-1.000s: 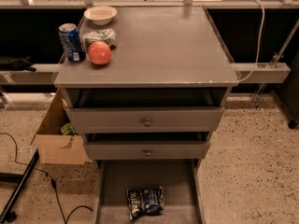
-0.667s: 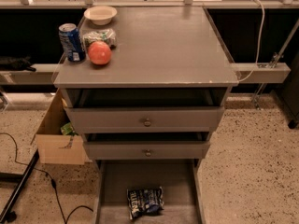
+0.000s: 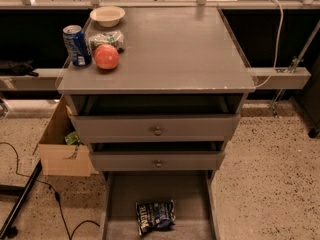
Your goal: Pick blue chip bag from bottom drawer and place on counter
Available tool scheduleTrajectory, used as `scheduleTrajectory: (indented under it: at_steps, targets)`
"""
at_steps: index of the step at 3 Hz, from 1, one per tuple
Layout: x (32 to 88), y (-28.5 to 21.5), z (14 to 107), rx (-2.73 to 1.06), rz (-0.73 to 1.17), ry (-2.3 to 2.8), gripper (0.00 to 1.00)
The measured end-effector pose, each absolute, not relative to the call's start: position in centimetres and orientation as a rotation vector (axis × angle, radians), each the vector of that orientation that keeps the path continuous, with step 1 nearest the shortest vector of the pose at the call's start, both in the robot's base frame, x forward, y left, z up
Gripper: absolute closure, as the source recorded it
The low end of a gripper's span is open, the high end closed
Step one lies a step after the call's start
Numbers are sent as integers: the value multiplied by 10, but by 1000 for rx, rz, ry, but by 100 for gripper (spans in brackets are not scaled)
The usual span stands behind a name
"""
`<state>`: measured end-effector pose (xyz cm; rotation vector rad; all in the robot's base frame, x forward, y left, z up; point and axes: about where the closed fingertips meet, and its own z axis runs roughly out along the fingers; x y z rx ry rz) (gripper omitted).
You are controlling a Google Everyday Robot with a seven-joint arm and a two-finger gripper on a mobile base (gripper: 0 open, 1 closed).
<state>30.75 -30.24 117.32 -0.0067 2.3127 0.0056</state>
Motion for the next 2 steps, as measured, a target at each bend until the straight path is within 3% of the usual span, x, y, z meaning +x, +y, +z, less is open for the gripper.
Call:
scheduleTrajectory:
  at_steps: [2]
  targets:
    - [308, -302, 1173, -7, 6, 2313, 0]
